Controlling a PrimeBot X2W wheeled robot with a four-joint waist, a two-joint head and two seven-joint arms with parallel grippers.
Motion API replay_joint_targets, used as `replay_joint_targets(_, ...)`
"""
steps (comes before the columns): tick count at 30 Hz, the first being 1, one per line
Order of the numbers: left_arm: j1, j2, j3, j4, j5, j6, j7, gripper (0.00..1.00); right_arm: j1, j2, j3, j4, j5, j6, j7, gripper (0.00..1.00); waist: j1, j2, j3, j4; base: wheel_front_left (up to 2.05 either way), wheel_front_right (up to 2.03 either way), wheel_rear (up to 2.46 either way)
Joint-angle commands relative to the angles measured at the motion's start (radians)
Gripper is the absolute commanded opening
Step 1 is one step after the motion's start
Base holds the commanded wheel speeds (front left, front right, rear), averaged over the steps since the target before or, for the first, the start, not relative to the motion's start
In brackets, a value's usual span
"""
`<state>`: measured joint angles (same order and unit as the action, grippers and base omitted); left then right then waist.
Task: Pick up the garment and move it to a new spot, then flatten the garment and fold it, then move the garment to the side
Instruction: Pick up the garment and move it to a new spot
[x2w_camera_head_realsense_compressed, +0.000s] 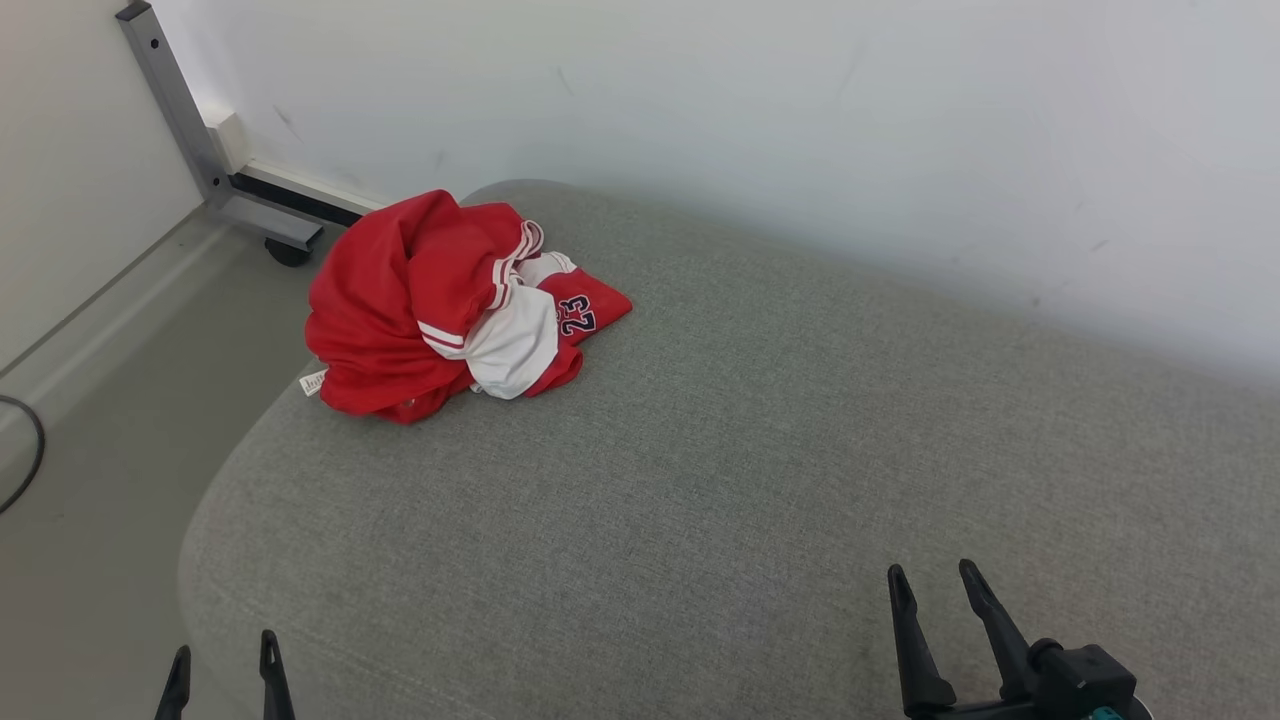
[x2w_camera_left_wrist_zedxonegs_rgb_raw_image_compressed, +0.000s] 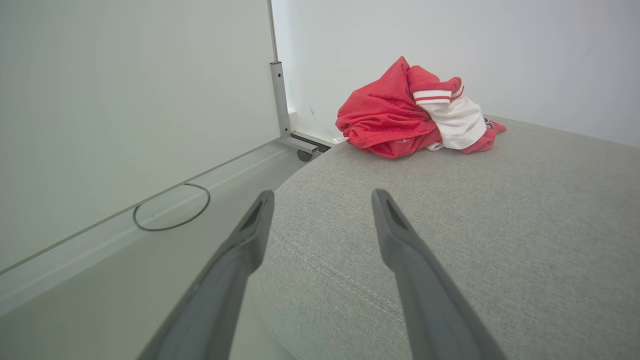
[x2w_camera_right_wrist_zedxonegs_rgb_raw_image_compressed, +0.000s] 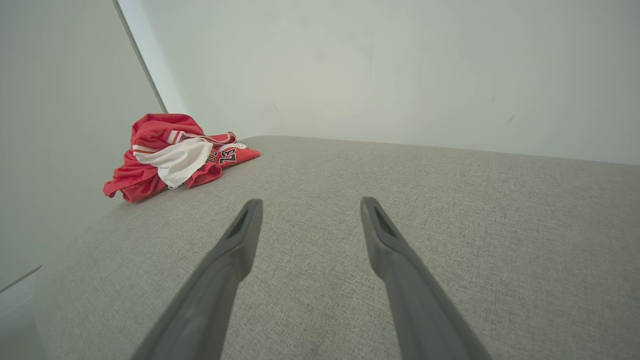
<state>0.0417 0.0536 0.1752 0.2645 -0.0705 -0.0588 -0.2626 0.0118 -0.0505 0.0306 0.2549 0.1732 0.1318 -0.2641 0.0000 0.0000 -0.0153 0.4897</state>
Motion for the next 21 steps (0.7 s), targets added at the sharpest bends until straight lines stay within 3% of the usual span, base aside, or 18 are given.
replay_joint_targets(1, 0.015, -0.002, 0.000, -0.013, -0.009, 0.012, -0.004, 1.00, 0.004, 0.001, 0.005, 0.001, -0.007, -0.002, -0.001, 1.00, 0.0000, 0.0000, 0.004, 0.004, 0.00, 0.00, 0.00)
replay_joint_targets(13, 0.008, -0.003, -0.001, -0.026, -0.026, 0.032, -0.004, 1.00, -0.004, 0.001, 0.011, -0.004, -0.015, -0.002, -0.001, 1.00, 0.0000, 0.0000, 0.018, 0.004, 0.00, 0.00, 0.00)
replay_joint_targets(21, -0.106, 0.001, 0.048, -0.026, -0.099, 0.006, -0.004, 1.00, -0.037, 0.000, 0.020, -0.014, -0.035, -0.002, -0.001, 1.00, 0.0000, 0.0000, 0.061, -0.065, 0.00, 0.00, 0.00)
